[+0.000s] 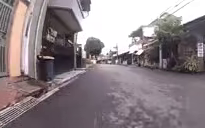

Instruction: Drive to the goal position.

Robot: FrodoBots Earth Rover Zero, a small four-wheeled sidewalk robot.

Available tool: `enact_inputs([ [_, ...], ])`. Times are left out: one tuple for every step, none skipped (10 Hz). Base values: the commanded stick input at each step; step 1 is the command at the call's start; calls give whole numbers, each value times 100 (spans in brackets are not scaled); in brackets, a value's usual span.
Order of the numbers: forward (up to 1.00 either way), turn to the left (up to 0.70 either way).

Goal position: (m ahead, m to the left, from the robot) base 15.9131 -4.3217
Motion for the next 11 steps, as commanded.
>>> enact_inputs([
  [100,0],
  [100,0],
  [100,0],
  [100,0],
  [100,0],
  [100,0],
  [100,0],
  [100,9],
  [100,29],
  [100,27],
  [100,6],
])
